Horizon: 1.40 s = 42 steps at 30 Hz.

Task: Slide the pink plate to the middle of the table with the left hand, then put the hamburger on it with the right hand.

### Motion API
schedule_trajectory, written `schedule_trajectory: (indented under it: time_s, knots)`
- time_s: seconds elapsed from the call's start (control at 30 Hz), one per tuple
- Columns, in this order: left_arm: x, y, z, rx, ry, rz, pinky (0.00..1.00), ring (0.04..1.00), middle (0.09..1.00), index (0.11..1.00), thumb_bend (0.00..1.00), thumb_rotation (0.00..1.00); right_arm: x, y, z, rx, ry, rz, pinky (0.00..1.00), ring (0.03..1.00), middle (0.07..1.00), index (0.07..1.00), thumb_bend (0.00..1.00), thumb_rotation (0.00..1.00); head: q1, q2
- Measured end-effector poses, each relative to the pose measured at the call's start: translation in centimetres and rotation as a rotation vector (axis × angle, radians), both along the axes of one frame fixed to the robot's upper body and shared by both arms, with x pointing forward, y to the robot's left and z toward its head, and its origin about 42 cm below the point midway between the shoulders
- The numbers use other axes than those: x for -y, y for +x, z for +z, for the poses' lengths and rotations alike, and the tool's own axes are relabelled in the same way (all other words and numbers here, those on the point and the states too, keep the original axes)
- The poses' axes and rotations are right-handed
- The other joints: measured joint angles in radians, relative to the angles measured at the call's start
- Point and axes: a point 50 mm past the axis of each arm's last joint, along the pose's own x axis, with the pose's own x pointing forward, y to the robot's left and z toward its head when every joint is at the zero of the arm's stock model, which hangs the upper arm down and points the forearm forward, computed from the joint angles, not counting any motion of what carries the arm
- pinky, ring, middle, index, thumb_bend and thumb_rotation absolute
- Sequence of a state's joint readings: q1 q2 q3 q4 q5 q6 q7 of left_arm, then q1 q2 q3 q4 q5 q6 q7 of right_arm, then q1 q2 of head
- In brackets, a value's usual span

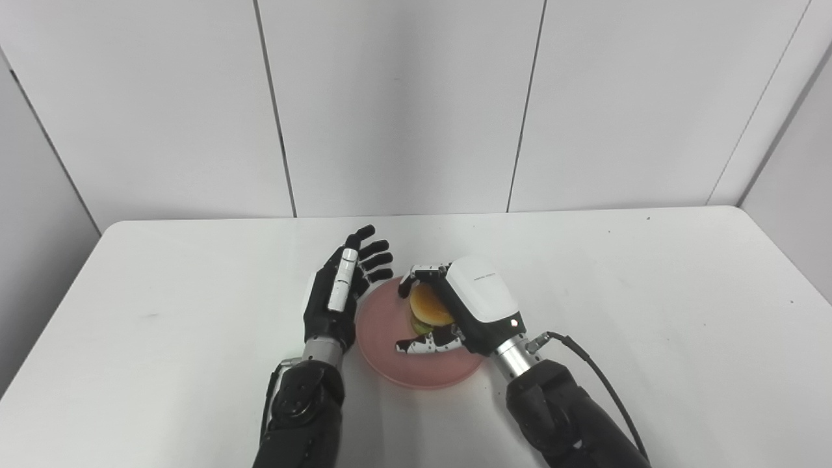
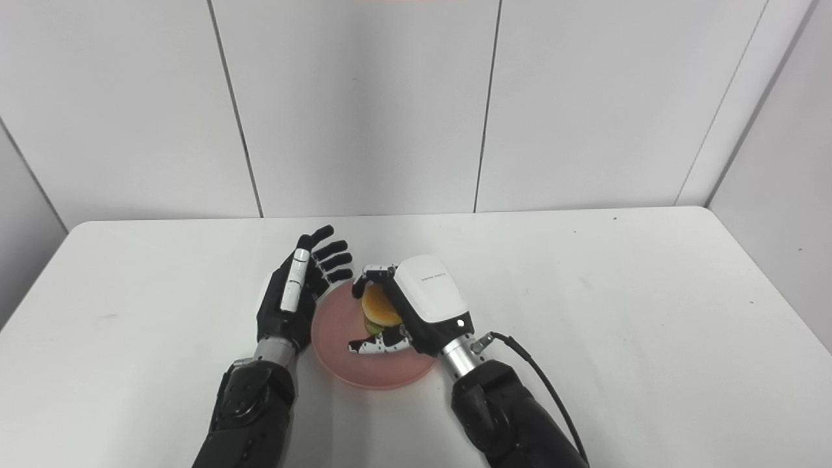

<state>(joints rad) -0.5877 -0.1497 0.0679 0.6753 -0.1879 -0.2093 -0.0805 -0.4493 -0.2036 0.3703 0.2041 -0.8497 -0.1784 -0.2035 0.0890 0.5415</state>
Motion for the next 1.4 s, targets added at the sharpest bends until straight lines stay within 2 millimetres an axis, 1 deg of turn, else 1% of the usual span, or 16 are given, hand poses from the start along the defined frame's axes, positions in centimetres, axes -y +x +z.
schedule_trajectory:
  time_s: [0.03, 0.07, 0.17, 0.23, 0.43, 0.5, 0.83, 0.93, 1.0, 1.07, 1.2, 1.23, 1.3, 1.33, 1.37, 1.4]
  knots:
    - [0.0, 0.0, 0.0, -0.002, 0.000, 0.000, 0.60, 0.668, 0.678, 0.774, 0.76, 0.72, 0.0, 0.0, 0.0, 0.003, 0.000, 0.002, 0.42, 0.488, 0.554, 0.558, 0.60, 0.90, 0.000, 0.000]
    - [0.0, 0.0, 0.0, -0.005, -0.001, 0.000, 0.61, 0.676, 0.692, 0.801, 0.75, 0.72, 0.1, 0.0, 0.0, 0.004, -0.003, 0.004, 0.52, 0.593, 0.634, 0.620, 0.65, 0.96, 0.002, 0.000]
    - [0.1, -0.1, 0.1, -0.001, 0.000, -0.002, 0.64, 0.707, 0.760, 0.850, 0.75, 0.72, 0.3, -0.1, 0.0, -0.022, -0.015, 0.025, 0.70, 0.767, 0.782, 0.735, 0.70, 1.00, 0.003, 0.000]
    - [0.0, -0.3, 0.1, 0.002, 0.001, -0.004, 0.66, 0.723, 0.777, 0.866, 0.75, 0.73, 0.3, -0.1, 0.1, -0.047, -0.015, 0.041, 0.76, 0.807, 0.826, 0.773, 0.72, 1.00, 0.005, 0.002]
    - [0.1, -0.4, 0.0, -0.001, 0.003, -0.009, 0.66, 0.715, 0.738, 0.856, 0.76, 0.72, 0.3, -0.5, 0.7, -0.060, -0.026, 0.070, 0.75, 0.809, 0.834, 0.794, 0.74, 1.00, 0.002, 0.006]
    - [0.1, -0.4, 0.0, -0.001, 0.003, -0.009, 0.63, 0.694, 0.717, 0.838, 0.75, 0.72, 0.4, -0.5, 0.7, -0.065, -0.029, 0.070, 0.73, 0.805, 0.834, 0.795, 0.74, 1.00, 0.000, 0.005]
    - [0.1, -0.4, -0.1, -0.001, 0.006, -0.015, 0.64, 0.694, 0.714, 0.801, 0.77, 0.73, 0.9, -0.6, 1.3, -0.047, -0.019, 0.057, 0.71, 0.801, 0.827, 0.801, 0.72, 1.00, -0.002, 0.005]
    - [0.1, -0.4, -0.2, -0.003, 0.003, -0.015, 0.62, 0.685, 0.700, 0.770, 0.78, 0.71, 1.0, -0.6, 1.5, -0.042, -0.015, 0.054, 0.70, 0.793, 0.820, 0.792, 0.69, 1.00, 0.002, 0.003]
    - [0.1, -0.3, -0.2, -0.005, 0.001, -0.014, 0.62, 0.682, 0.692, 0.769, 0.77, 0.70, 1.3, -0.5, 1.7, -0.043, 0.004, 0.045, 0.69, 0.790, 0.817, 0.789, 0.70, 1.00, 0.002, 0.003]
    - [0.0, -0.3, -0.1, -0.006, -0.004, -0.011, 0.63, 0.693, 0.695, 0.768, 0.76, 0.70, 1.5, -0.3, 2.0, -0.051, 0.070, 0.034, 0.70, 0.794, 0.821, 0.787, 0.71, 1.00, 0.002, 0.008]
    - [0.0, -0.3, 0.0, -0.004, 0.008, 0.010, 0.68, 0.763, 0.765, 0.747, 0.78, 0.72, 1.9, 0.1, 2.5, -0.080, 0.278, -0.001, 0.76, 0.837, 0.848, 0.802, 0.68, 1.00, 0.008, 0.006]
    - [0.0, -0.3, 0.0, 0.002, 0.020, 0.018, 0.73, 0.818, 0.821, 0.779, 0.79, 0.73, 1.9, 0.2, 2.6, -0.090, 0.334, -0.010, 0.83, 0.872, 0.867, 0.818, 0.67, 1.00, 0.008, 0.006]
    - [0.1, -0.3, 0.0, 0.010, 0.040, 0.031, 0.77, 0.860, 0.861, 0.805, 0.80, 0.73, 1.9, 0.3, 2.5, -0.125, 0.448, -0.033, 0.89, 0.899, 0.883, 0.832, 0.66, 1.00, 0.006, 0.006]
    - [0.1, -0.3, 0.0, 0.011, 0.049, 0.039, 0.82, 0.892, 0.893, 0.836, 0.80, 0.74, 2.0, 0.3, 2.4, -0.149, 0.520, -0.045, 0.92, 0.913, 0.894, 0.845, 0.66, 1.00, 0.006, 0.009]
    - [0.1, -0.4, 0.0, 0.012, 0.058, 0.048, 0.87, 0.930, 0.931, 0.872, 0.79, 0.75, 2.0, 0.4, 2.2, -0.176, 0.591, -0.054, 0.92, 0.918, 0.907, 0.869, 0.65, 1.00, 0.006, 0.009]
    - [0.1, -0.4, 0.0, 0.014, 0.068, 0.058, 0.89, 0.943, 0.945, 0.888, 0.79, 0.75, 2.2, 0.6, 1.9, -0.201, 0.654, -0.062, 0.92, 0.921, 0.913, 0.878, 0.64, 1.00, 0.006, 0.009]
